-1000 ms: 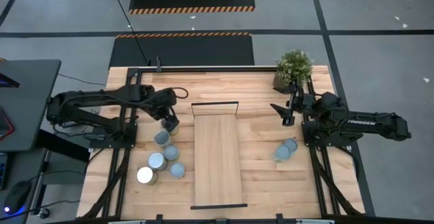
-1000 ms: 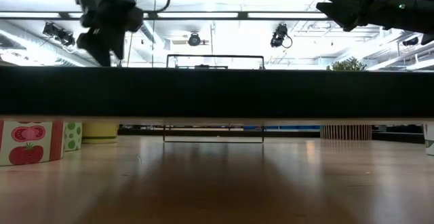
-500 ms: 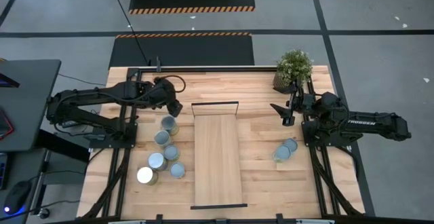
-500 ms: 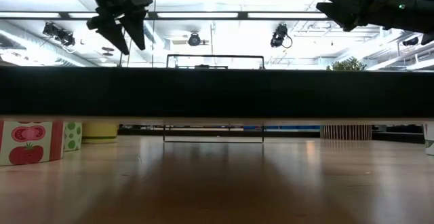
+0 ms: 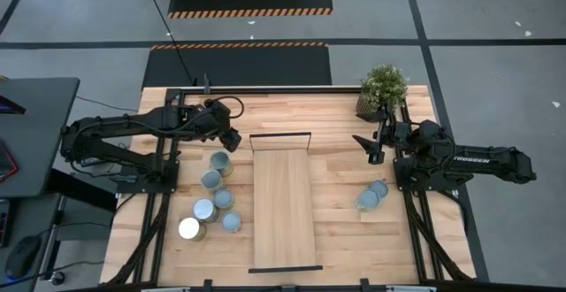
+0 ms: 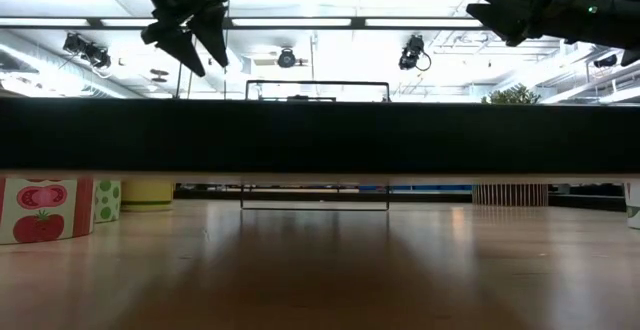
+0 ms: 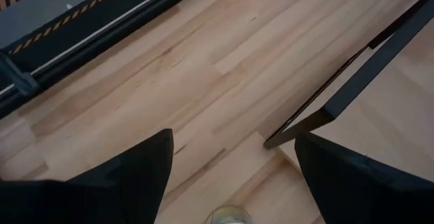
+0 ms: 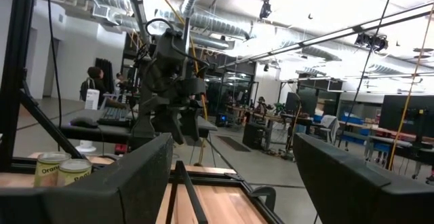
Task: Pick and place cans onto a shelf
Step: Put the large canned carrots on the shelf
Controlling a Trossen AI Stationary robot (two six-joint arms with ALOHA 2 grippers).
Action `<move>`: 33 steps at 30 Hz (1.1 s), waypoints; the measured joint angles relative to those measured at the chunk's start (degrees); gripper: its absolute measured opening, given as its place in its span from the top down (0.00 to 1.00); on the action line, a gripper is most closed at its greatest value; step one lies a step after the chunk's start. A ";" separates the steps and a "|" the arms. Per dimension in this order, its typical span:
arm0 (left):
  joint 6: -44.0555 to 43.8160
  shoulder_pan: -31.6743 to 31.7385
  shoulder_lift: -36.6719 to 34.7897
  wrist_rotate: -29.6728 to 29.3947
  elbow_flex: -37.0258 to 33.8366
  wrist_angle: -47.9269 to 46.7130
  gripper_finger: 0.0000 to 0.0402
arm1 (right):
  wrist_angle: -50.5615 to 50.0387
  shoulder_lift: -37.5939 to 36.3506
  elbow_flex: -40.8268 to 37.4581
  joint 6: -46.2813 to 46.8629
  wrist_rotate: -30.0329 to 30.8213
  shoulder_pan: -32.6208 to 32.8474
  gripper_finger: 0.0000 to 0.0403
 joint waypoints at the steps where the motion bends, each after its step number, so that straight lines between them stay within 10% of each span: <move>1: 0.03 0.00 0.00 0.00 0.00 -0.04 0.22 | 0.00 0.00 0.00 0.00 0.00 0.00 0.22; 33: 2.55 -0.70 0.00 0.66 -0.07 0.56 0.04 | -0.01 -0.01 -0.02 0.00 0.00 0.00 0.22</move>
